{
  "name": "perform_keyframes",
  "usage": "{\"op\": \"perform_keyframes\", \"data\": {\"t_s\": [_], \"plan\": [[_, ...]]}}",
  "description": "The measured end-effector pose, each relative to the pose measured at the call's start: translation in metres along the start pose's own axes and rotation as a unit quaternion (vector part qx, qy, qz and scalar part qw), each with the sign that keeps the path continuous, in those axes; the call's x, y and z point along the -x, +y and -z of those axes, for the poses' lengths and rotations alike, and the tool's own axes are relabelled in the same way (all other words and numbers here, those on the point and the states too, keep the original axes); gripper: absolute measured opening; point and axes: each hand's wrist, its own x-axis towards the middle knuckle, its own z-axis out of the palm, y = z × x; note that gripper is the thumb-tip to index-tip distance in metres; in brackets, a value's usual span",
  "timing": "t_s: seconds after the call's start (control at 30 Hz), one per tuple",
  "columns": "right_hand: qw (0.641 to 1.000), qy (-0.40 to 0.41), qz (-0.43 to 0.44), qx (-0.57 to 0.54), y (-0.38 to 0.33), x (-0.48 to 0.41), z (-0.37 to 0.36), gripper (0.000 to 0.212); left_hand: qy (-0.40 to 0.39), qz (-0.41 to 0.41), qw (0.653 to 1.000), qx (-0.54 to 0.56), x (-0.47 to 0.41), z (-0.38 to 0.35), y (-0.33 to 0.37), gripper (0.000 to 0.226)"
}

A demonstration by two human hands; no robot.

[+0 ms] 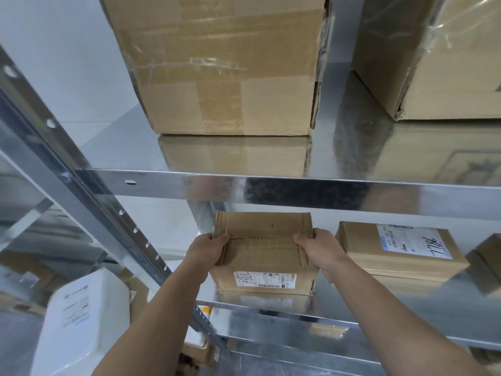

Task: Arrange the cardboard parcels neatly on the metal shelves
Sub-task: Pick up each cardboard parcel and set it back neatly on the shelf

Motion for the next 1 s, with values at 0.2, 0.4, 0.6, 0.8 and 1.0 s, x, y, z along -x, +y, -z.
{"op": "perform_keyframes", "data": {"t_s": [0.2, 0.4, 0.6, 0.8, 1.0], "plan": [[1.0, 0.008, -0.005, 0.006, -0.002, 0.001, 0.0, 0.022, 0.01, -0.007, 1.0, -0.013, 0.001, -0.002, 0.001, 0.044], [1.0, 0.011, -0.011, -0.001, -0.005, 0.006, 0.0, 0.022, 0.012, -0.006, 1.0, -0.012, 0.004, -0.002, 0.002, 0.04], [1.0, -0.02, -0.008, -0.001, -0.015, 0.019, 0.009, 0.02, -0.016, 0.007, 1.0, 0.013, 0.009, 0.007, 0.001, 0.042], [0.998, -0.02, 0.003, -0.066, -0.018, 0.028, 0.02, 0.037, -0.046, -0.012, 0.996, 0.081, 0.017, 0.015, 0.001, 0.031], [0.991, -0.003, -0.01, -0.133, -0.023, 0.03, 0.028, 0.051, -0.039, -0.031, 0.989, 0.136, 0.026, 0.021, 0.01, 0.04]]}}
